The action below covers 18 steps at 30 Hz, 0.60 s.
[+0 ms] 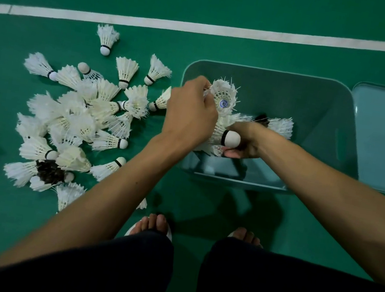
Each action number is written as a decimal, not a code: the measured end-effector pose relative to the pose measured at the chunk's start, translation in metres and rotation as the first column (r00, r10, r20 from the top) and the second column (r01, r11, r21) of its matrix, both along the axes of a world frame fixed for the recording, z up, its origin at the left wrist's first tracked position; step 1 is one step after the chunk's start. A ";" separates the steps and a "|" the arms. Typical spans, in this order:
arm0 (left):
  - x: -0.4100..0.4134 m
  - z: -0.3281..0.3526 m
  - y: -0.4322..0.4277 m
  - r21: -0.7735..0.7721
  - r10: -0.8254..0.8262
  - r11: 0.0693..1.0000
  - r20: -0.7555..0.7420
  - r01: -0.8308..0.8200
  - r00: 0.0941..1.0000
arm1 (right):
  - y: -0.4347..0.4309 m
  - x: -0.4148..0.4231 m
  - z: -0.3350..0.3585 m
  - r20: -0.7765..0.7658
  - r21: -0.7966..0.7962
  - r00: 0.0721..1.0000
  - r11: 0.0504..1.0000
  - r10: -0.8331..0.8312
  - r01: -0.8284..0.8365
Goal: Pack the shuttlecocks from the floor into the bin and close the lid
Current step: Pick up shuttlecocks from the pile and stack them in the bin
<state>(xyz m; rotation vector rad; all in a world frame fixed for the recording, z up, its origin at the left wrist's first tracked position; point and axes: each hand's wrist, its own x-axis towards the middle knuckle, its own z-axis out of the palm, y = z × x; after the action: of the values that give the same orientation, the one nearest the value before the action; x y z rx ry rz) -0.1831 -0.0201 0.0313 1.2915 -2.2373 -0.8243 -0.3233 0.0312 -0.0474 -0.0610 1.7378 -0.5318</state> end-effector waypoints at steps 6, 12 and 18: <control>-0.016 -0.010 0.006 0.247 -0.109 0.967 0.197 0.058 0.974 | 0.031 -0.030 0.032 -0.463 -0.287 0.873 0.958 -0.153 0.016; -0.025 -0.017 0.011 0.414 -0.114 0.910 0.311 -0.026 0.944 | 0.074 -0.017 0.073 -0.884 -0.265 0.428 0.555 0.186 -0.788; -0.027 -0.017 0.017 0.554 -0.127 0.833 0.207 -0.009 0.970 | 0.082 -0.008 0.060 -0.952 0.144 0.007 0.470 0.305 -0.871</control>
<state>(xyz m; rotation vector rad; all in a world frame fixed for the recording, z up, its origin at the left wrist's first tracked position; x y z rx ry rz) -0.2103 -0.0028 0.0140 1.6502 -2.3153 -1.4968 -0.3317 0.1137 0.0121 -1.8982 2.2670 -0.1777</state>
